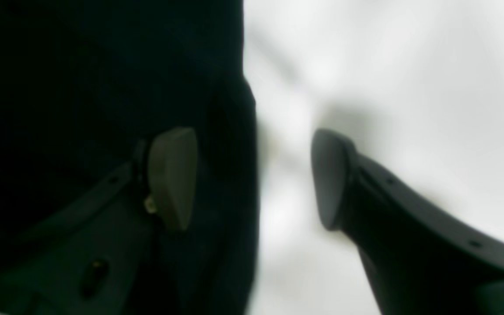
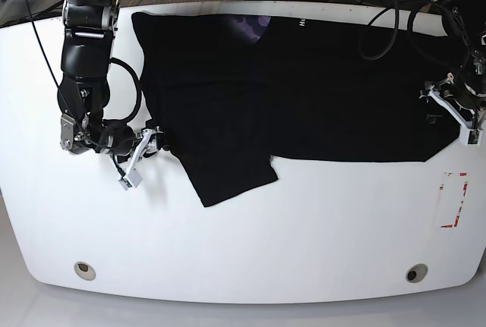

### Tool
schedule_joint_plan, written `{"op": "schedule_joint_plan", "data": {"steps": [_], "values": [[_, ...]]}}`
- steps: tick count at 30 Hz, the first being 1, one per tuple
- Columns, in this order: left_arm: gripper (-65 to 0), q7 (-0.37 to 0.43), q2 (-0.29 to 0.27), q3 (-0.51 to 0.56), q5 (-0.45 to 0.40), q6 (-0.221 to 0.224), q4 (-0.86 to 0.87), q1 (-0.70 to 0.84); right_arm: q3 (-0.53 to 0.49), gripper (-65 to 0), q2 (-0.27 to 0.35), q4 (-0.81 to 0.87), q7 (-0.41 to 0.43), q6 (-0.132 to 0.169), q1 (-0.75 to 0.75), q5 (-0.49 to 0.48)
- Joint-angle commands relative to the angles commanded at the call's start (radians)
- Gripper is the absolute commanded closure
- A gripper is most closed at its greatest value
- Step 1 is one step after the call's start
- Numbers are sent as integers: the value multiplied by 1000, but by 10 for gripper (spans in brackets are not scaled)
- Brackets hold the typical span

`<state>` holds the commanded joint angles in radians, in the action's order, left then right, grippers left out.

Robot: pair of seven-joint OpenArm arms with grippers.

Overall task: Fold the T-shirt properly
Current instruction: 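Grasp the shirt's folded edge with both grippers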

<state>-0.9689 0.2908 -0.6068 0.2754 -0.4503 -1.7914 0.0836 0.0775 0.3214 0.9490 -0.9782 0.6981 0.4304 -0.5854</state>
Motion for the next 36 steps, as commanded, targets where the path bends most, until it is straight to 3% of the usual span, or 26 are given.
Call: {"op": "schedule_joint_plan", "data": {"steps": [4,9,11,12,17,23,27,33,36], "values": [[-457,130,-60,-2,-137,0,5,0,-32,-388,-58,-18,21,0,5,5],[-547,192,-101,2,-236,0,81,-60,-34,-385,-103,-20,25,0,5,6],[-550,192,-100,0,-252,0,129,-101,-32,-368,-109,-20,44,0,3,6],[-550,192,-98,0,-262,0,152,-121,-32,-339,-109,-21,58,0,3,6],[-551,193,-98,-55,-304,0,270,-238,-32,-5,-110,-23,69,0,3,6],[-549,196,-37,-92,-304,5,470,-368,-34,0,-110,-23,71,0,3,6],[-551,212,12,-89,-304,54,608,-425,-32,0,-103,-23,71,0,2,6],[-554,292,49,-75,-296,51,796,-473,-31,0,-103,-21,71,0,2,2],[-554,325,64,-32,-295,15,913,-500,-31,0,-109,-20,71,0,2,2]]}}
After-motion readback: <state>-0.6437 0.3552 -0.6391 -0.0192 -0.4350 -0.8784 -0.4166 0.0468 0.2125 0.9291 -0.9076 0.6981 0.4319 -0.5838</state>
